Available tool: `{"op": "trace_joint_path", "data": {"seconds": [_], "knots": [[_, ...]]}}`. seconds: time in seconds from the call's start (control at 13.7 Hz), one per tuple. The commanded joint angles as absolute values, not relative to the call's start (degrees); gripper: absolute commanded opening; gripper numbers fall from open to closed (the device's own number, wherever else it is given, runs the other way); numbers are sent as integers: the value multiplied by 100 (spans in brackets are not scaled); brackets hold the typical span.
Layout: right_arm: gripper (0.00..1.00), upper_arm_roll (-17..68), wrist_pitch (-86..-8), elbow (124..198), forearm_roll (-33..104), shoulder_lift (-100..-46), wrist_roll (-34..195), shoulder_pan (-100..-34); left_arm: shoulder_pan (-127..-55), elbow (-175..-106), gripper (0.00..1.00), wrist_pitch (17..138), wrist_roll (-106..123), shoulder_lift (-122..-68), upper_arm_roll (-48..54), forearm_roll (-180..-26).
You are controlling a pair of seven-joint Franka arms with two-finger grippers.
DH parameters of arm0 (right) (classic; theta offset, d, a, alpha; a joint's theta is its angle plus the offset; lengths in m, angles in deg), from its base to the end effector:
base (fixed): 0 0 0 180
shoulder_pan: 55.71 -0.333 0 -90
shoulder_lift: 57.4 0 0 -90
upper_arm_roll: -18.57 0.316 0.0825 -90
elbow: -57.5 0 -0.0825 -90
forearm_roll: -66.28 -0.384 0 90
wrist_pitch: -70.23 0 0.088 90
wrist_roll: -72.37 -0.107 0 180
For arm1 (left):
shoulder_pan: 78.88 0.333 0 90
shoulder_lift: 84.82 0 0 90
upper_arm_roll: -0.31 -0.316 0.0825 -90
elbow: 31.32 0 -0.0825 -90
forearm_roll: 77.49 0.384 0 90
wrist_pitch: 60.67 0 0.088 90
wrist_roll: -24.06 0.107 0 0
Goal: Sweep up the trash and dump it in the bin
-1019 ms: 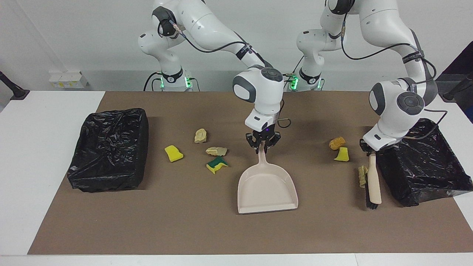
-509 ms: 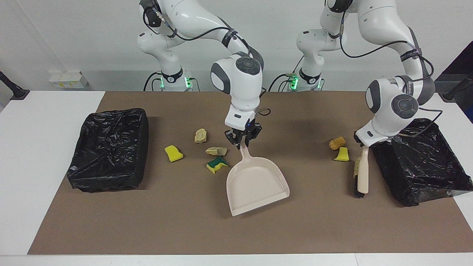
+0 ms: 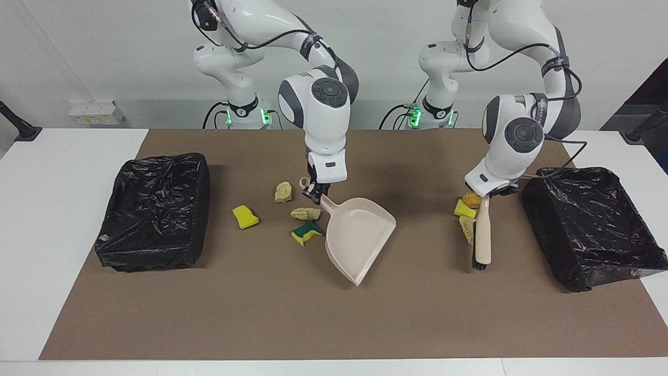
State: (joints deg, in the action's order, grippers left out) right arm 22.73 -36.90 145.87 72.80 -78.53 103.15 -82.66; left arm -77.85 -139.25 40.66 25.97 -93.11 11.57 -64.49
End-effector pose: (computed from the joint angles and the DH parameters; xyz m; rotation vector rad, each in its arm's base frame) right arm 0.5760 0.3305 0.4378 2.5986 1.6140 -0.0611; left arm 0.5615 -0.0778 0.4151 -2.8855 0.4170 0.3539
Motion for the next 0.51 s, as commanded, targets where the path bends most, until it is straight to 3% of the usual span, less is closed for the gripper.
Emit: {"op": "trace_joint_path", "data": {"seconds": [0.0, 0.29, 0.44], "knots": [[0, 2349, -3962, 15224, 7164, -7463, 11794, -8094, -7643, -14240, 0, 3699, 1978, -8641, 1095, -6554], [0, 2349, -4437, 15260, 7164, -7656, 13028, -8119, -6888, -15967, 0, 4678, 1544, -7711, 1051, -6554], [0, 2349, -4438, 15269, 7173, -7735, 13055, -8277, -6816, -16481, 0, 5050, 1292, -7603, 1042, -6572]]}}
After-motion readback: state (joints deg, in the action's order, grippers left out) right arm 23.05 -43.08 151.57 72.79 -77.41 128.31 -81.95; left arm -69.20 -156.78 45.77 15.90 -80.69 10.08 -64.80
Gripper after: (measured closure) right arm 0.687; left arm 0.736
